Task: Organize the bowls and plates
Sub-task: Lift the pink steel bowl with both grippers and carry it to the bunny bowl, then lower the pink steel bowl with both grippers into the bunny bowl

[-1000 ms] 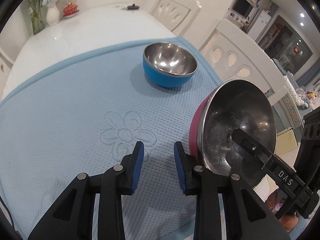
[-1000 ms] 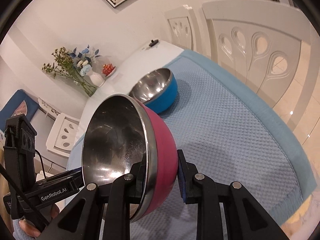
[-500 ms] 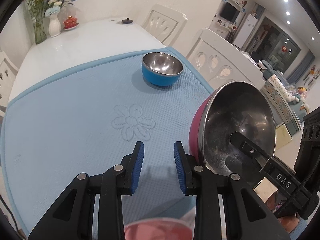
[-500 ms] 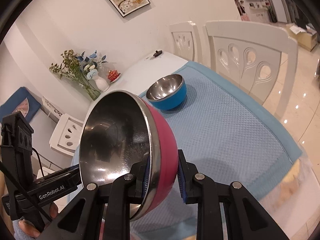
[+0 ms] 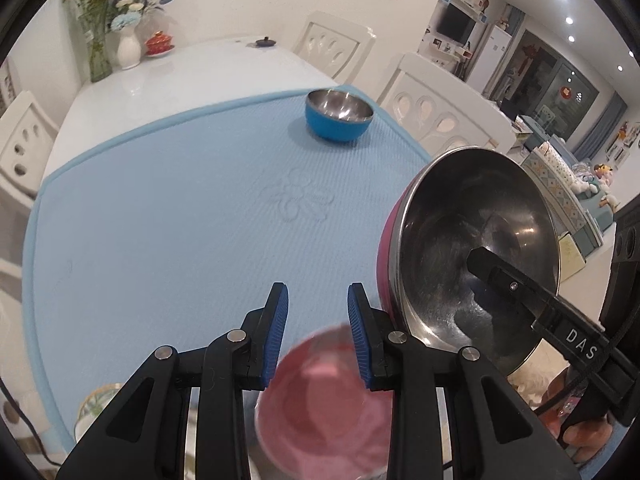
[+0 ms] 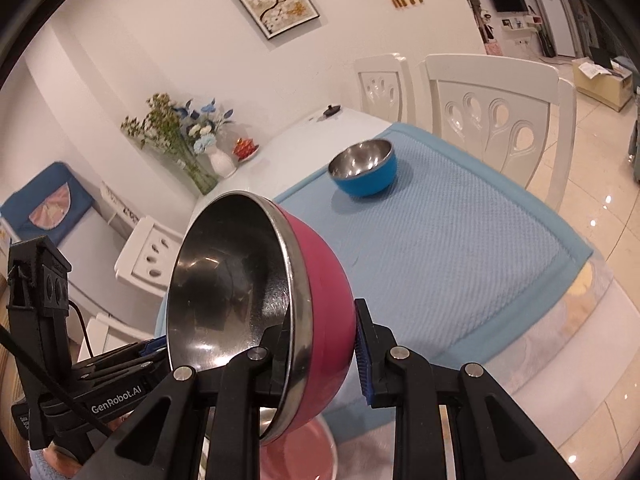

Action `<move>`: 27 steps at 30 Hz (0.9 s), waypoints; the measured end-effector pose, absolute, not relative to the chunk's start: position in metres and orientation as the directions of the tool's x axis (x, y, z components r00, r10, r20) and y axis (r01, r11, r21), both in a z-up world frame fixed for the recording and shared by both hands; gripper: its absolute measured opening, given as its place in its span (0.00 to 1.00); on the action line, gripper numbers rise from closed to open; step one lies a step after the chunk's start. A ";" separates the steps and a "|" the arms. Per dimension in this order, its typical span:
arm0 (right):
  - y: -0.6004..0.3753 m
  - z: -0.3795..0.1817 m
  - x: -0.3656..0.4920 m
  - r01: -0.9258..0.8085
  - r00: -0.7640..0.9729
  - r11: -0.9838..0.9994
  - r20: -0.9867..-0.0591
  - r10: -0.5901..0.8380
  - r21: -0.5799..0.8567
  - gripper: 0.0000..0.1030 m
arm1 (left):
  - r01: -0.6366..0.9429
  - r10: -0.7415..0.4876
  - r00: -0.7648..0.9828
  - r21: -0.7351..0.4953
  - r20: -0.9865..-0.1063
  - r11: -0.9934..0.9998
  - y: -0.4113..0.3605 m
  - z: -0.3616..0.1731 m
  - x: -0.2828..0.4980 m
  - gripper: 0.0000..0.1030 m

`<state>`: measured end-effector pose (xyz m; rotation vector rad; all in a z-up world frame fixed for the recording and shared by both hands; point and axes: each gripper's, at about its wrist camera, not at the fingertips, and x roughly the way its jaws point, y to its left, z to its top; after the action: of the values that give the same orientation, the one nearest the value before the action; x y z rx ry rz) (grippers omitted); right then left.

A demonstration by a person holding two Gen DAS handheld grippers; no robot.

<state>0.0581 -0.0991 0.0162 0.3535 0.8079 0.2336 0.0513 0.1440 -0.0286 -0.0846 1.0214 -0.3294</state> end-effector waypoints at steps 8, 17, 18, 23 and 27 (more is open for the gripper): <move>-0.076 -0.015 0.037 -0.079 0.583 0.922 -0.733 0.351 0.378 0.23 | 0.175 -0.305 0.403 -0.255 -0.863 0.951 0.163 -0.066 0.026 0.26; -0.063 -0.042 0.034 -0.075 0.511 0.921 -0.778 0.366 0.384 0.23 | 0.126 -0.315 0.352 -0.289 -0.881 0.949 0.171 -0.086 0.023 0.26; -0.062 -0.045 0.033 -0.077 0.501 0.919 -0.782 0.370 0.386 0.23 | 0.125 -0.326 0.345 -0.301 -0.880 0.945 0.171 -0.088 0.022 0.26; -0.054 -0.049 0.029 -0.098 0.498 0.928 -0.790 0.358 0.359 0.26 | 0.127 -0.319 0.346 -0.293 -0.882 0.948 0.166 -0.090 0.019 0.26; -0.057 -0.050 0.029 -0.097 0.498 0.925 -0.787 0.365 0.367 0.26 | 0.118 -0.326 0.344 -0.304 -0.880 0.945 0.168 -0.091 0.017 0.28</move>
<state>0.0289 -0.0565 -0.0496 0.2912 1.0148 0.2844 0.0171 0.1677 -0.0910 -0.1993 1.1866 -0.2912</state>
